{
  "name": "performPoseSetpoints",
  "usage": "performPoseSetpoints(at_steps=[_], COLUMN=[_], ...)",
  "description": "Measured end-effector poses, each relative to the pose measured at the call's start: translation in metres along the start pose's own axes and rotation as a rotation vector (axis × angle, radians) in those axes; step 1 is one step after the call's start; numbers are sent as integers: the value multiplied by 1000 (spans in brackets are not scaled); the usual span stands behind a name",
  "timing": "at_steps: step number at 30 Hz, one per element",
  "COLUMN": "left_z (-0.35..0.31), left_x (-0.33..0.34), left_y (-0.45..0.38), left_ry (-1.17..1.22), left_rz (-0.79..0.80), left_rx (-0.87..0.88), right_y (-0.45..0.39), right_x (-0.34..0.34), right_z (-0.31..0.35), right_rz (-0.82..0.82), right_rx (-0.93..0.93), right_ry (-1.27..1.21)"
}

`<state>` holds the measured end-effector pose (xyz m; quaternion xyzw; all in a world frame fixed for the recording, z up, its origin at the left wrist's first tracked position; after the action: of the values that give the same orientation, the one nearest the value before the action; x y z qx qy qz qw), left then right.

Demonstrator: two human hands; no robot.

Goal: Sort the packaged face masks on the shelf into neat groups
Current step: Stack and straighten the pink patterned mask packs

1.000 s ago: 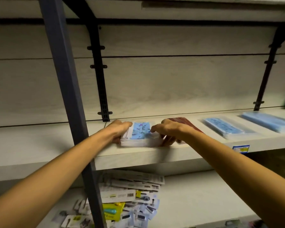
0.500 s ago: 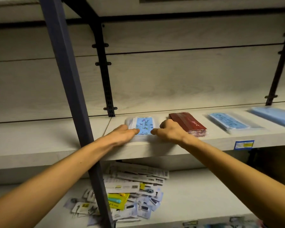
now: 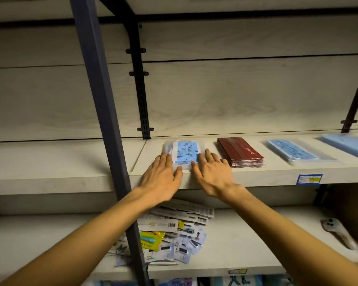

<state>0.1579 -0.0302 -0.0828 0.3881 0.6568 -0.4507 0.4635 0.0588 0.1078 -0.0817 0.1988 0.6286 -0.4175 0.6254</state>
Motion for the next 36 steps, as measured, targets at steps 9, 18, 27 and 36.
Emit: performPoseSetpoints(at_steps=[9, 18, 27, 36], left_z=[47, 240, 416, 545], left_x=[-11, -84, -149, -182], left_y=[84, 228, 281, 267], left_ry=[-48, -249, -394, -546], left_rz=[-157, -238, -105, -26], left_rx=[370, 313, -145, -293], right_y=[48, 108, 69, 4], right_x=[-1, 33, 46, 65], right_z=[37, 258, 472, 597], right_rz=[-195, -300, -127, 38], right_rx=[-181, -563, -570, -506], right_ry=[-60, -101, -100, -149])
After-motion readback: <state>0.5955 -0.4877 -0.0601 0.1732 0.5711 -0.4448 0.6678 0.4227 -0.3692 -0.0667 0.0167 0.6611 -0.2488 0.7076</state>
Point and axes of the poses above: each hand's wrist, its own y-axis away from the middle knuckle, its own x-axis out of the palm, z = x × y, the point moved 2 cm from there along -y, towards the middle knuckle, and after that the axes turned 6 degrees about x, right-handed, at the moved point
